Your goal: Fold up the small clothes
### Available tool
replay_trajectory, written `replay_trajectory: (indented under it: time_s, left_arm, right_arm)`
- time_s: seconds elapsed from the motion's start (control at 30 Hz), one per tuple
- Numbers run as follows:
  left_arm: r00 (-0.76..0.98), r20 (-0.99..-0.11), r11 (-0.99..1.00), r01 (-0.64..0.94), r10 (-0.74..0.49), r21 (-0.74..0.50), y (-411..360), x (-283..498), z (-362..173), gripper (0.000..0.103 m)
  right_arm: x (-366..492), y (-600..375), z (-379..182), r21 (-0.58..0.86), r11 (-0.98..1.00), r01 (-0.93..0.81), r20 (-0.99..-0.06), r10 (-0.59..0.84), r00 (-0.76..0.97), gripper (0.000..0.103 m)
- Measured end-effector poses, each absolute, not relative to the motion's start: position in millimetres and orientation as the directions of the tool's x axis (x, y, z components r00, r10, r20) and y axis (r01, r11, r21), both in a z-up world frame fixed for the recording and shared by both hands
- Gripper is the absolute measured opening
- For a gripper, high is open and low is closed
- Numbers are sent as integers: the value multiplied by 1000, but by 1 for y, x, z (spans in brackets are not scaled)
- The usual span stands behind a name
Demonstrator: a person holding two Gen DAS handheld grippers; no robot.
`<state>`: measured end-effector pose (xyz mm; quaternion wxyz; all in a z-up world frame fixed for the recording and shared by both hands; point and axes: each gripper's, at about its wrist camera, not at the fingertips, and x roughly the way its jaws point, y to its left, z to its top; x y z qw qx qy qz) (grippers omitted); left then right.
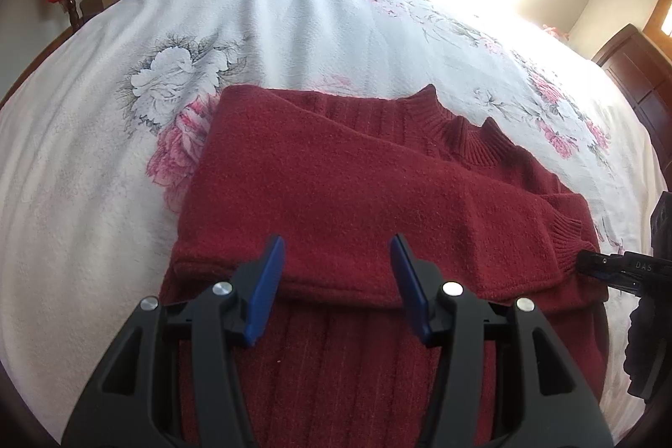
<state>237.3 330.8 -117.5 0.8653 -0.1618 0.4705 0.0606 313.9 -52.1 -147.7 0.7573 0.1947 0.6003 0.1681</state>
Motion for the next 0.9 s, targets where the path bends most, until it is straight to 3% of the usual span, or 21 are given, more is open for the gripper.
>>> replay_trajectory:
  time_s: [0.03, 0.07, 0.13, 0.4, 0.53, 0.6, 0.67, 0.77, 0.9]
  left_arm:
    - [538, -842, 938, -265, -46, -221, 331, 240, -123, 53]
    - [527, -849, 938, -272, -44, -217, 330, 243, -127, 53]
    - [508, -861, 937, -280, -39, -207, 332, 246, -136, 53]
    - [501, -863, 931, -283, -63, -232, 337, 248, -148, 53]
    - [502, -861, 929, -276, -79, -246, 338, 247, -150, 53]
    - [501, -861, 931, -269, -83, -246, 339, 246, -149, 53]
    - [499, -863, 933, -267, -78, -240, 340, 243, -144, 53]
    - [517, -855, 941, -265, -45, -210, 336, 238, -129, 55]
    - [551, -832, 950, -225, -60, -217, 325, 240, -113, 60]
  right_arm:
    - [314, -53, -149, 499, 866, -19, -842, 490, 226, 35]
    - [315, -53, -149, 503, 864, -25, -838, 495, 229, 22]
    - [316, -52, -147, 529, 848, -39, -821, 523, 228, 12]
    - [307, -54, -106, 556, 822, -126, -776, 567, 278, 11]
    - [312, -61, -121, 497, 864, -80, -829, 500, 249, 14]
    - [314, -66, -140, 394, 919, -39, -895, 392, 213, 14]
    - [314, -73, -145, 358, 933, -20, -910, 354, 214, 1]
    - [314, -80, -131, 387, 922, 1, -889, 373, 265, 8]
    - [312, -66, -105, 390, 915, -103, -850, 401, 341, 19]
